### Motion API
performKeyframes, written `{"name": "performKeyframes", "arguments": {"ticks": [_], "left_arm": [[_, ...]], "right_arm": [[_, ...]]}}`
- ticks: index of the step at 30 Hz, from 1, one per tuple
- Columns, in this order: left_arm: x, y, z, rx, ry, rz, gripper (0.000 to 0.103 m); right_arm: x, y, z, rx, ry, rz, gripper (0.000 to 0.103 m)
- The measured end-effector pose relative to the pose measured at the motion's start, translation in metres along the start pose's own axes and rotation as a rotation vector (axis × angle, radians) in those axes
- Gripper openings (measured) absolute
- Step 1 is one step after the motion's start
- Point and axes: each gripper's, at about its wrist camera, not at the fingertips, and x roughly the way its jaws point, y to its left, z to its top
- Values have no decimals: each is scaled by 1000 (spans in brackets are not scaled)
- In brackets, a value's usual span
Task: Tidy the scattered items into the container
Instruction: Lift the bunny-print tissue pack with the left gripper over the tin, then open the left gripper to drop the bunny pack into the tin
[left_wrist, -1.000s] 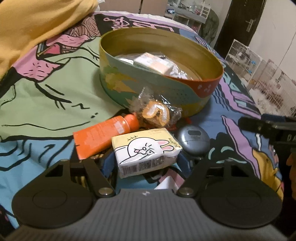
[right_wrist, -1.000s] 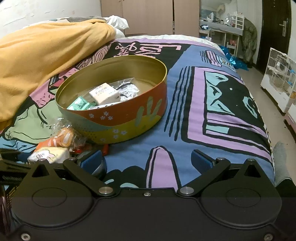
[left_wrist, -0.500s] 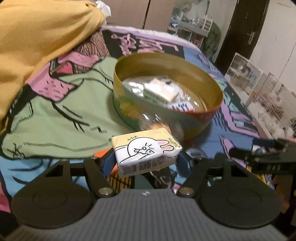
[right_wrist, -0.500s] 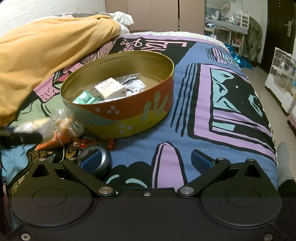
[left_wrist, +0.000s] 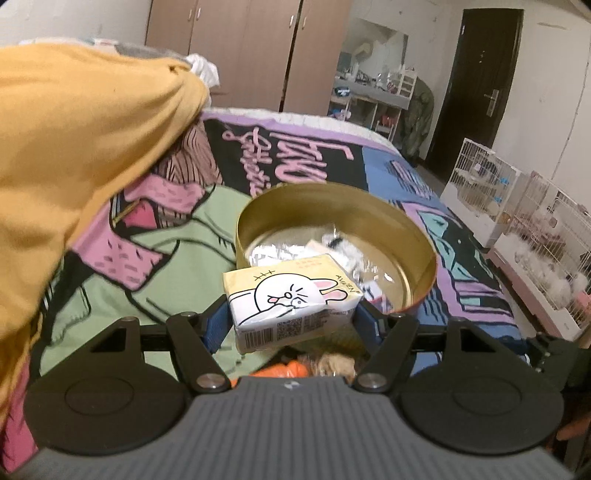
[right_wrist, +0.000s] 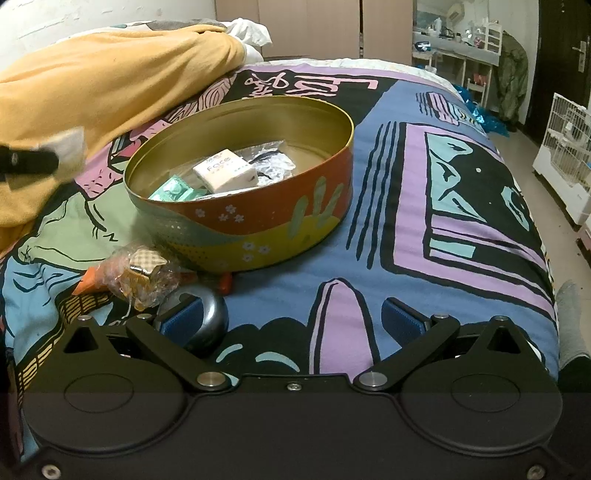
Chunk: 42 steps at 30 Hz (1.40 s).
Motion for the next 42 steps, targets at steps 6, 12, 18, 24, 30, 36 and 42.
{"name": "performKeyframes", "arguments": {"ticks": [6, 12, 18, 24, 30, 36, 42], "left_arm": [[-2, -8, 23, 32, -40, -6, 71], [1, -19, 51, 69, -74, -23, 71], [11, -34, 78, 132, -97, -23, 71], [28, -48, 98, 161, -95, -20, 71], [49, -63, 108, 184, -79, -2, 71], [73, -76, 117, 210, -55, 22, 71], [98, -80, 119, 210, -41, 47, 103]], "right_arm": [[1, 2, -1, -10, 5, 4, 103], [1, 2, -1, -11, 6, 9, 103], [2, 3, 0, -13, 8, 18, 103], [1, 5, 1, -17, 2, 28, 103], [1, 5, 2, -18, 1, 32, 103], [0, 4, 2, -10, 1, 35, 103], [0, 4, 2, -11, 5, 43, 103]]}}
